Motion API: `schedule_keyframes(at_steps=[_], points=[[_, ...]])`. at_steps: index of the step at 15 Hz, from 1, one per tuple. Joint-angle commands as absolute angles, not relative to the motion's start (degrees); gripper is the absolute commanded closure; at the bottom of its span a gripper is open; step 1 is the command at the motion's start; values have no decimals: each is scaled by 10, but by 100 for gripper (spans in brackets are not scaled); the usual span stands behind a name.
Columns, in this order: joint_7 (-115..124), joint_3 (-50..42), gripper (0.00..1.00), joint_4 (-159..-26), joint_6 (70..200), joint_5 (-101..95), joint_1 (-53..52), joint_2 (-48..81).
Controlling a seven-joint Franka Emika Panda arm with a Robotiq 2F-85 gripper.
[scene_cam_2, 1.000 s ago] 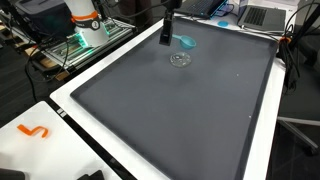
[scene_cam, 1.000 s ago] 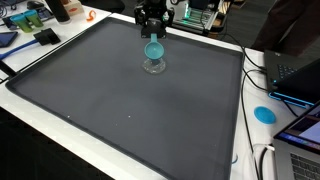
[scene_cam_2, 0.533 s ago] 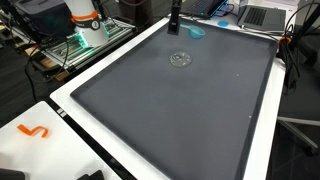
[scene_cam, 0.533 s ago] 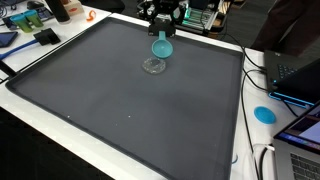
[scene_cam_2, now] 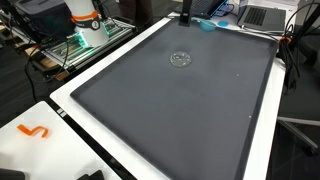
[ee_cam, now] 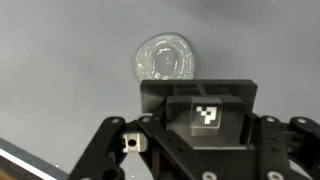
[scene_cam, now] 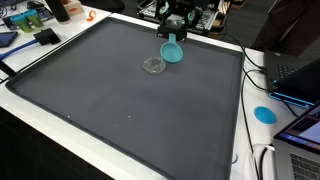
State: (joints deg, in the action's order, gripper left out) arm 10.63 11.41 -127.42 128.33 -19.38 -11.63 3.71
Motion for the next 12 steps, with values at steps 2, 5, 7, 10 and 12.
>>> schedule_keyframes(at_steps=[2, 5, 7, 10, 12], points=[[177, 116, 69, -1213, 1238, -252, -143, 92], [204, 112, 69, -1181, 1215, -271, -160, 121], [218, 109, 69, -1162, 1199, -281, -170, 137], [232, 106, 69, -1137, 1180, -290, -182, 157], [241, 103, 69, -1124, 1169, -295, -189, 168]])
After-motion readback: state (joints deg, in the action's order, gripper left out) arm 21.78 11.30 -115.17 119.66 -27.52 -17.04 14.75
